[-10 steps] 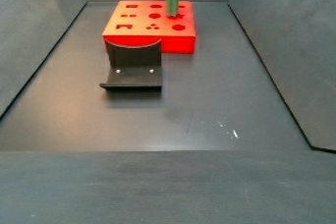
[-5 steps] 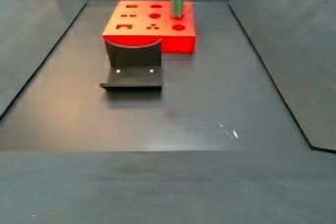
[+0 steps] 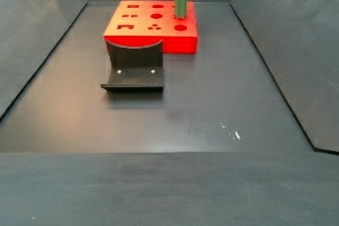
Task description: Insert the star object.
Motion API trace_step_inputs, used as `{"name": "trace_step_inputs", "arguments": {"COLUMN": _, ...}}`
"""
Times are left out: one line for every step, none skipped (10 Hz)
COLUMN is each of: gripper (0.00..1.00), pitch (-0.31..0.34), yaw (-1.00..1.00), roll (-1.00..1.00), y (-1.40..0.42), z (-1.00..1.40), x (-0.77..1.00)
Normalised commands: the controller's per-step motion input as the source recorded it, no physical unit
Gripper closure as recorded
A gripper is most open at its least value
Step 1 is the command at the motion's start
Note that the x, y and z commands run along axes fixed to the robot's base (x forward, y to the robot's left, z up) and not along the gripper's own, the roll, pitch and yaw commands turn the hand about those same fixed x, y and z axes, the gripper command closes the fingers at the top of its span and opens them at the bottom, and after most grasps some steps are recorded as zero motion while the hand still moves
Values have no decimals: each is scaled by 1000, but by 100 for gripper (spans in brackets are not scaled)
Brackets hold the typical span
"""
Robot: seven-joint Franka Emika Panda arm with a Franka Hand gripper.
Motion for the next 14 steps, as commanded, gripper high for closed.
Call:
{"name": "trace_step_inputs", "arguments": {"gripper": 100, "pitch": -4, "yaw": 0, "roll": 0, "y": 0, "z": -97, "x": 43}}
{"name": "trace_step_inputs", "arguments": {"gripper": 100, "pitch": 0, "yaw": 0, "roll": 0, "y": 0, "z": -123, "x": 231}}
{"name": "trace_step_inputs", "arguments": {"gripper": 100, "pitch": 0, "yaw": 0, "roll": 0, "y": 0, "z": -200, "x": 211}}
{"name": "trace_step_inputs", "arguments": {"gripper": 100, "pitch": 170, "yaw": -166, "roll": 49, "y": 0, "z": -674, "x": 320}}
{"name": "trace_step_inputs", "arguments": {"gripper": 100, "pitch": 127, "yaw": -271, "roll": 71, "y": 14, "z": -866, "x": 11}}
{"name": "trace_step_inputs", "arguments": {"gripper": 100, "pitch": 121, "yaw": -311, "roll": 66, "y": 0, "z": -817, "x": 40}}
{"name": "trace_step_inputs", "arguments": {"gripper": 100, "pitch": 106, "yaw": -346, "roll": 41, "y": 0, "z": -640, "x": 60}}
{"name": "trace_step_inputs", "arguments": {"gripper": 100, "pitch": 73, "yaw": -360, "roll": 56, "y": 0, "z": -523, "x": 37}}
{"name": "trace_step_inputs", "arguments": {"gripper": 100, "pitch": 0, "yaw": -343, "roll": 0, "y": 0, "z": -683, "x": 0}}
{"name": "trace_step_inputs", "arguments": {"gripper": 100, "pitch": -19, "yaw": -274, "roll": -57, "y": 0, "z": -834, "x": 0}}
{"name": "trace_step_inputs", "arguments": {"gripper": 100, "pitch": -13, "yaw": -223, "roll": -109, "y": 0, "z": -494, "x": 71}}
{"name": "trace_step_inputs", "arguments": {"gripper": 100, "pitch": 0, "yaw": 0, "roll": 0, "y": 0, "z": 0, "x": 26}}
{"name": "trace_step_inputs", "arguments": {"gripper": 100, "pitch": 0, "yaw": 0, "roll": 0, "y": 0, "z": 0, "x": 51}}
{"name": "trace_step_inputs", "arguments": {"gripper": 100, "pitch": 6, "yaw": 0, "roll": 0, "y": 0, "z": -43, "x": 0}}
